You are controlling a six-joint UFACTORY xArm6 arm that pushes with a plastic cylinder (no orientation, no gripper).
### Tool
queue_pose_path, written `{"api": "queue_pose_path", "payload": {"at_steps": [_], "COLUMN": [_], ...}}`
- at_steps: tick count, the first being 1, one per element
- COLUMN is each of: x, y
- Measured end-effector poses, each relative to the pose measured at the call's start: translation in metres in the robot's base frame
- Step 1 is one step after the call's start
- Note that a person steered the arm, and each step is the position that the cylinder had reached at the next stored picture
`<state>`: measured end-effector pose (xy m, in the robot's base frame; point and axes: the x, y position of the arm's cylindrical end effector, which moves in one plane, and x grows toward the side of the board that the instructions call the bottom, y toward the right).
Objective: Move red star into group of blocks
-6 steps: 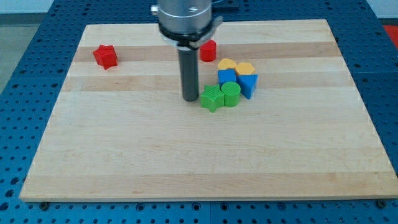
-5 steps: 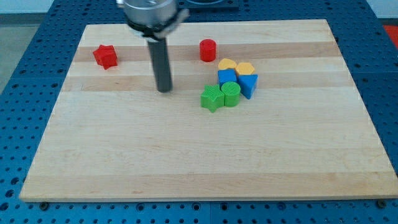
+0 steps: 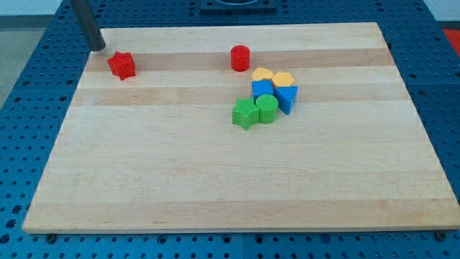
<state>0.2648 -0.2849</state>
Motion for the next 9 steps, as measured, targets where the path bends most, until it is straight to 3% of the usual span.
{"api": "queue_pose_path", "payload": {"at_steps": [2,3,5,6,7,9], "x": [0.078,0.093,0.038,0.016,0.038,0.123], "y": [0.065,0.109,0.05,0.06,0.102,0.198]}}
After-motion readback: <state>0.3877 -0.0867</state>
